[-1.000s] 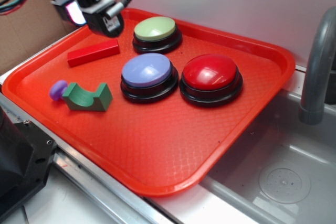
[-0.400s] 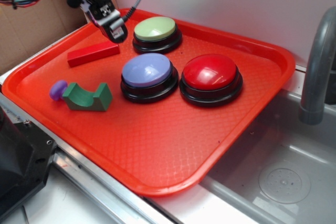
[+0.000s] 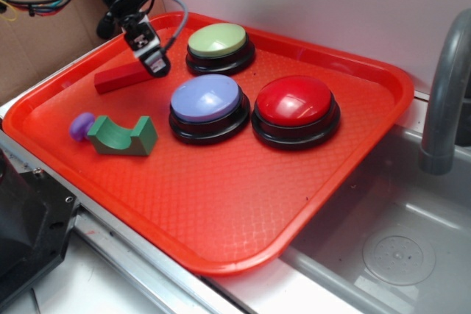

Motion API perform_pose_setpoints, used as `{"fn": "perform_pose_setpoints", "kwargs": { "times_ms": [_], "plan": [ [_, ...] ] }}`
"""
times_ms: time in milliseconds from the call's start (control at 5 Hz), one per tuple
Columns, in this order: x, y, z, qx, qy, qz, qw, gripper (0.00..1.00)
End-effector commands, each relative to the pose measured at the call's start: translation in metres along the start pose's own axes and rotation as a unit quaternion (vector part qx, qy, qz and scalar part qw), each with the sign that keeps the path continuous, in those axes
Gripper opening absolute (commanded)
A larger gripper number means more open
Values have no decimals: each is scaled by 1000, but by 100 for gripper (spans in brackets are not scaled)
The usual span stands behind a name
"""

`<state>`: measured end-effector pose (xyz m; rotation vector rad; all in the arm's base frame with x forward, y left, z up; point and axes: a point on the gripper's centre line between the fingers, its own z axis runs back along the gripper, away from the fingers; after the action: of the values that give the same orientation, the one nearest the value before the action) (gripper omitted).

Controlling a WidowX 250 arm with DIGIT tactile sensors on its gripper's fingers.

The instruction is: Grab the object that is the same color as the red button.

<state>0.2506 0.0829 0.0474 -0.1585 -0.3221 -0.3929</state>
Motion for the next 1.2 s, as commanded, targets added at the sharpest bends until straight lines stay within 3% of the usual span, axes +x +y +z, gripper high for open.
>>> {"fn": "perform_pose_setpoints", "kwargs": {
  "times_ms": [0,400,600,800,1000],
  "plan": [
    [-4,32,2,20,-6,-18,1000,100],
    [-11,32,-11,35,20,-2,999,100],
    [-12,34,-14,32,18,6,999,100],
    [-12,32,-19,36,27,17,999,14],
    [-10,31,-21,37,35,22,998,0]
  ]
}}
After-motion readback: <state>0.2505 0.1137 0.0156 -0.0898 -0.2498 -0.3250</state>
